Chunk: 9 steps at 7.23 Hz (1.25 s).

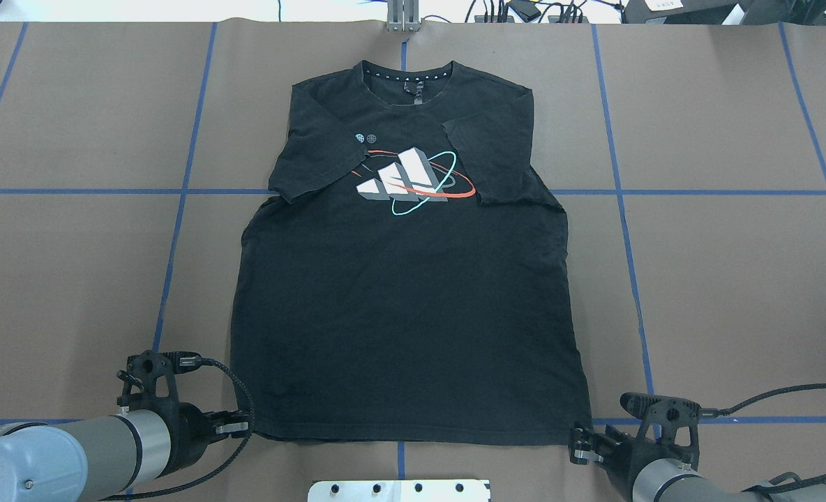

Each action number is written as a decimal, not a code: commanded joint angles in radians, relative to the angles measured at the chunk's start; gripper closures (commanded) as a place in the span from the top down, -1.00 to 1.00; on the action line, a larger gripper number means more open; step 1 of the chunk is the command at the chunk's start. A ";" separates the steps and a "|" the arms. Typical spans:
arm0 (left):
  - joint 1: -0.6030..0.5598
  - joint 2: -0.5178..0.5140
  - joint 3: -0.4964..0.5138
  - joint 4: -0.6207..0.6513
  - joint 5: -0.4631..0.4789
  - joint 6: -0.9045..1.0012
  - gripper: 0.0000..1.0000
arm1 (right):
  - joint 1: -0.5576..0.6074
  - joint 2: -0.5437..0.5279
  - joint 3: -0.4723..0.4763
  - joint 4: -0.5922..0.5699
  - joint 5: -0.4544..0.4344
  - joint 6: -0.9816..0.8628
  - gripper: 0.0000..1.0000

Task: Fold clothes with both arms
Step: 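Grasp the hem corners with both grippers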

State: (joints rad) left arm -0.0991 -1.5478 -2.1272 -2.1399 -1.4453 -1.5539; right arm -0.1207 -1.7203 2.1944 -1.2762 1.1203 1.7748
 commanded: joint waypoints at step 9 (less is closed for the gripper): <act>-0.002 0.009 -0.003 0.002 0.005 0.000 -1.00 | -0.019 0.011 -0.024 -0.002 -0.004 -0.005 -0.31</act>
State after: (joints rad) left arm -0.1002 -1.5416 -2.1292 -2.1388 -1.4404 -1.5539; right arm -0.1392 -1.7092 2.1719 -1.2773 1.1158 1.7721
